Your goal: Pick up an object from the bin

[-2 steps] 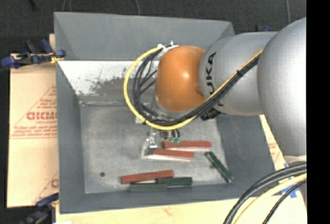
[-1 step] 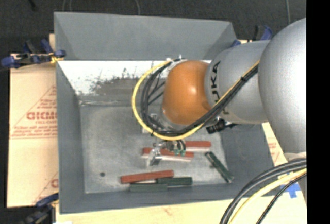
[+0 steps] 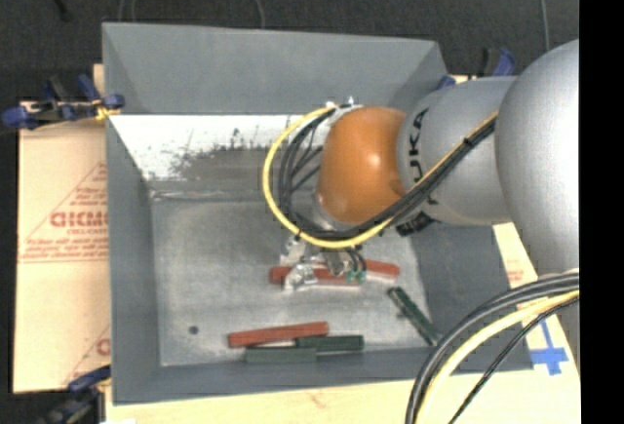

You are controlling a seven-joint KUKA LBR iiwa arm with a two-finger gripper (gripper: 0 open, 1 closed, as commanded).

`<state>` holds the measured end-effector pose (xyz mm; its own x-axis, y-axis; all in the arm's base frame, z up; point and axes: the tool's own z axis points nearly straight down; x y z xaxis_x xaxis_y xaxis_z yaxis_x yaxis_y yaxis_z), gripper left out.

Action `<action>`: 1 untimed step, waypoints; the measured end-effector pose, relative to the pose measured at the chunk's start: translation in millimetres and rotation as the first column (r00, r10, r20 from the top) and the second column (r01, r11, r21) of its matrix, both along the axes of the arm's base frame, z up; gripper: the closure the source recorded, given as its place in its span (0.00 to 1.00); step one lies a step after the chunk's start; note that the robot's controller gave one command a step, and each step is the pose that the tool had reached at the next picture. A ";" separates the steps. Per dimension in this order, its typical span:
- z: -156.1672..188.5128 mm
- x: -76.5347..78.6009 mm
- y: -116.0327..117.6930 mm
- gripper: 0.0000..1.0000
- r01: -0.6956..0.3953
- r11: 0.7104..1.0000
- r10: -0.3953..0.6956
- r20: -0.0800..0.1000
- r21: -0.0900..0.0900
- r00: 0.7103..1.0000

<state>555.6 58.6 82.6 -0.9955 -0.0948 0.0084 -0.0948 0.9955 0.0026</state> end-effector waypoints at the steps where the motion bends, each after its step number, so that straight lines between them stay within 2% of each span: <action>1: 0.1 0.3 0.0 1.00 0.002 1.000 -0.002 0.001 0.000 1.000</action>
Offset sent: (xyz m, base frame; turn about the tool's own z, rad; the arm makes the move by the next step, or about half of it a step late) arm 0.0156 0.0075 0.1274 -0.0404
